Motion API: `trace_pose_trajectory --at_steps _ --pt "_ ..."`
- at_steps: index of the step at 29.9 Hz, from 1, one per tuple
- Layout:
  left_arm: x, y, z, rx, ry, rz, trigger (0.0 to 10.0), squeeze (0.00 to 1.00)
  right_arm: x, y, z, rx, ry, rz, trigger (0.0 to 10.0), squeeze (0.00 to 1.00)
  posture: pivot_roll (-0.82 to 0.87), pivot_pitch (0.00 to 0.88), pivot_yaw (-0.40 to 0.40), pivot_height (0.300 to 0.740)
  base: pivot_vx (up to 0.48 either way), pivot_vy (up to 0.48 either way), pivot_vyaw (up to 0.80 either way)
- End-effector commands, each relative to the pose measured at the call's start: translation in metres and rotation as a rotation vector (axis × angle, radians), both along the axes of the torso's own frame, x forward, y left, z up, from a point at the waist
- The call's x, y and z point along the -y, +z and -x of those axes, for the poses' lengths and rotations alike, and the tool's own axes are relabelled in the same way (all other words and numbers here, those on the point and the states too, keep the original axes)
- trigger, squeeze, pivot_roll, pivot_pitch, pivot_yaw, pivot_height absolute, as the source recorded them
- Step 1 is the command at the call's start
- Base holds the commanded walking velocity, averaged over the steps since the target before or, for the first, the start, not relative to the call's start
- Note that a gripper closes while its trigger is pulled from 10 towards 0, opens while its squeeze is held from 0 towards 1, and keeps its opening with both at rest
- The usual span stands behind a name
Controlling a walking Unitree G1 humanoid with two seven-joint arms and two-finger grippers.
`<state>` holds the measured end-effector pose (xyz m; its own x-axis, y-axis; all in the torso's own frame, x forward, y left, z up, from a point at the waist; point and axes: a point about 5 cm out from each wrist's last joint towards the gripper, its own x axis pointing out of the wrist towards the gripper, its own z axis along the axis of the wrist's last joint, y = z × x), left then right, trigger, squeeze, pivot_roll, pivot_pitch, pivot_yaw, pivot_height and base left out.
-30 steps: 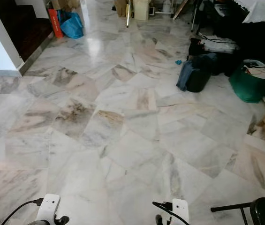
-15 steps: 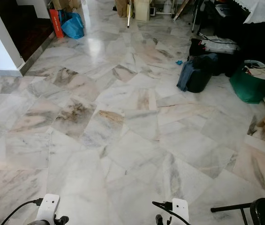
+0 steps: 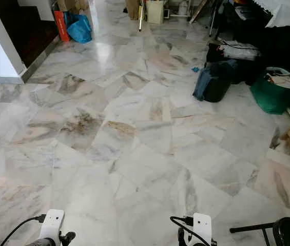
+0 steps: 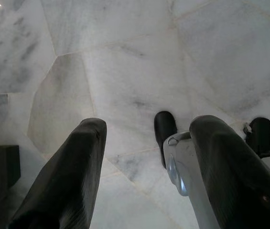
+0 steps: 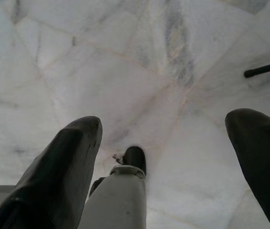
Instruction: Move the pillow to the sofa from floor
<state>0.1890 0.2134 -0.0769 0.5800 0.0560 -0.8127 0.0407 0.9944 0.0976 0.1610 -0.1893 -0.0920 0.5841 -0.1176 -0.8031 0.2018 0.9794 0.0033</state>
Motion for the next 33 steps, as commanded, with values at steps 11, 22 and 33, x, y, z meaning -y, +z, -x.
trace_pose_trajectory --at_steps 11,22,33 --pt "-0.0038 -0.0013 0.0040 -0.015 0.011 0.015 10.0 0.00 -0.0076 -0.0028 0.0039 -0.016 -0.002 -0.055 10.0 0.00 0.09 0.031 0.007 0.740 0.000 0.000 0.00" --pt "-0.0048 -0.0018 0.0053 -0.023 -0.002 0.006 10.0 0.00 -0.0081 -0.0029 0.0039 -0.018 0.009 -0.050 10.0 0.00 0.09 0.035 0.009 0.740 0.000 0.000 0.00" --pt "-0.0026 -0.0033 0.0071 -0.036 0.007 0.015 10.0 0.00 -0.0061 -0.0027 0.0039 -0.022 0.025 -0.045 10.0 0.00 0.09 0.038 -0.001 0.740 0.000 0.000 0.00"
